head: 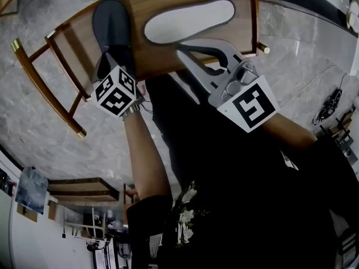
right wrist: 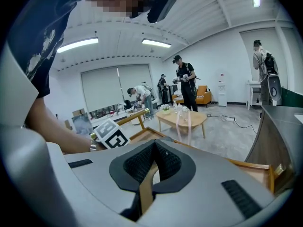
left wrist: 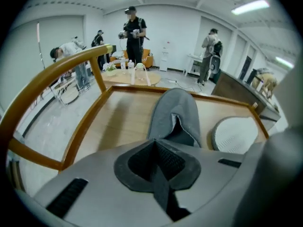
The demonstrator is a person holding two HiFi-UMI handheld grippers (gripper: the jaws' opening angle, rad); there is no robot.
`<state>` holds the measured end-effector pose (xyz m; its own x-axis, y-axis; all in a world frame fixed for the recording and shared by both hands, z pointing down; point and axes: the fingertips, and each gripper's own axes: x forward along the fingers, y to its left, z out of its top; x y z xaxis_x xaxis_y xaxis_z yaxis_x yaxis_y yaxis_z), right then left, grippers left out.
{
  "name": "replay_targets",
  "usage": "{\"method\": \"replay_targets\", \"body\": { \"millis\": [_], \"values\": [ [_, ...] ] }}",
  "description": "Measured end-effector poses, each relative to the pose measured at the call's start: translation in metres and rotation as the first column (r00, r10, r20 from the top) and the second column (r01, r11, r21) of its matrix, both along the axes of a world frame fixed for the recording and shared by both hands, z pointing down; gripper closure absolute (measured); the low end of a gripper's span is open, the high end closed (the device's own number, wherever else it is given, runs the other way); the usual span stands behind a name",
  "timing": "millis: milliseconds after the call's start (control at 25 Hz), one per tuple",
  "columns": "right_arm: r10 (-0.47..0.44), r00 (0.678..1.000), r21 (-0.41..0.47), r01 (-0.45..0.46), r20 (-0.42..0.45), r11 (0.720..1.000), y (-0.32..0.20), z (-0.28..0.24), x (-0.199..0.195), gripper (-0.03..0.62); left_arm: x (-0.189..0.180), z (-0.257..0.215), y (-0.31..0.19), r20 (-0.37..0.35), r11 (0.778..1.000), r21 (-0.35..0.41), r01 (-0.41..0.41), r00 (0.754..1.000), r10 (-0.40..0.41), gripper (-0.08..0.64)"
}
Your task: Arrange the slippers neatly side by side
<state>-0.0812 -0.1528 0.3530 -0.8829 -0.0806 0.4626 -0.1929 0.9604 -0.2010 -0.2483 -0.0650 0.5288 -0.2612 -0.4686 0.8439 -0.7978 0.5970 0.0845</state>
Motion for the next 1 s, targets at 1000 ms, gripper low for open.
{"method": "replay_targets", "body": {
  "millis": [1000],
  "values": [
    [0.049,0.999,-0.024,-0.048,0.019,0.999,0.013,0.009,0.004,0.598,0.072,0.006,0.038,-0.261,0.98,-0.019,-0.198,0.947,0.186,0.4]
  ]
}}
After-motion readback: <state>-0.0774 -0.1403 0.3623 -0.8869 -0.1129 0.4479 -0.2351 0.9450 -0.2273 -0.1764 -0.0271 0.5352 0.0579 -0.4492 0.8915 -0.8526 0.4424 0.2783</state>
